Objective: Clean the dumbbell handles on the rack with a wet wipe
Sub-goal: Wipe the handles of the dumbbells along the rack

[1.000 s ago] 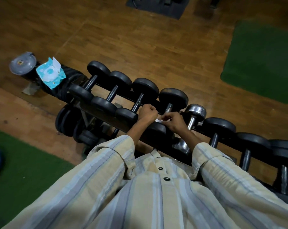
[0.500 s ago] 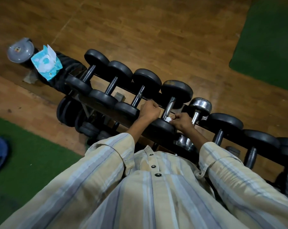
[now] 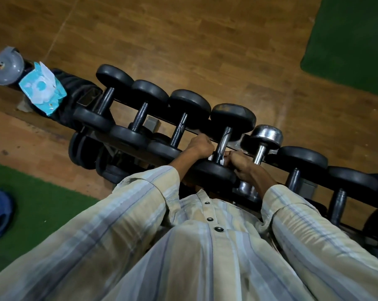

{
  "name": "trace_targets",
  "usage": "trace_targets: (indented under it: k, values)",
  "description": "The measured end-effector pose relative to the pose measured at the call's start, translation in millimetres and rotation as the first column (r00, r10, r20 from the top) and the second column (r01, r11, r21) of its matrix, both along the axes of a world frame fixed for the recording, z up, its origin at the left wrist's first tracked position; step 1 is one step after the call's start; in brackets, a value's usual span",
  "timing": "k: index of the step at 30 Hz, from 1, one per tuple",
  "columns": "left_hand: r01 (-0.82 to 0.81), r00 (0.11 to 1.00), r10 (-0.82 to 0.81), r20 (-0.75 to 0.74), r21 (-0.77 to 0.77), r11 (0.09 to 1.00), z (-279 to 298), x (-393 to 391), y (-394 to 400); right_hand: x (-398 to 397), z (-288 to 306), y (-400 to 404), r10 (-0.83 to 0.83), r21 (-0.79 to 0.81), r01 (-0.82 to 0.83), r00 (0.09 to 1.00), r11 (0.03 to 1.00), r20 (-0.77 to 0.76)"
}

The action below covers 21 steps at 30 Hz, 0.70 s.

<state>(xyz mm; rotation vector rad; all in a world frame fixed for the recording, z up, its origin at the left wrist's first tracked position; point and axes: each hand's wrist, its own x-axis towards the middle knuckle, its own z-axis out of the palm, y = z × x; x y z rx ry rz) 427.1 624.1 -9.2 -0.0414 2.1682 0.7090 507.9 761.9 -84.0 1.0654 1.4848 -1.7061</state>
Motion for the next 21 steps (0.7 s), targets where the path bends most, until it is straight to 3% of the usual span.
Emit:
trace_targets:
  k: [3,10,12,15,17,21]
  values:
    - [0.042,0.999,-0.042,0.015,-0.025,0.999,-6.6,-3.4,2.8,-4.2,1.7,3.3,-0.022,-0.143,0.031,0.998,0.989,0.063]
    - [0.086,0.996,-0.085,0.013,-0.098,0.991,-11.0,-5.8,8.5,-11.0,7.6,4.1,-0.238,-0.185,0.251,0.967,0.95,0.088]
    - [0.12,0.993,-0.12,0.003,-0.119,0.986,-10.5,-5.9,9.1,-12.4,7.4,1.1,-0.255,-0.157,0.269,0.962,0.95,0.099]
    - [0.187,0.982,-0.186,0.022,-0.149,0.971,-4.0,-7.4,7.8,-14.9,14.8,-0.2,-0.18,0.035,0.177,0.979,0.984,0.101]
    - [0.208,0.978,-0.206,0.028,-0.159,0.965,1.4,-9.7,6.7,-15.6,17.4,1.5,-0.138,0.145,0.131,0.99,0.981,0.039]
    - [0.234,0.972,-0.231,0.032,-0.12,0.965,10.4,-7.5,9.3,-15.4,23.4,4.8,-0.182,0.203,0.2,0.978,0.959,-0.102]
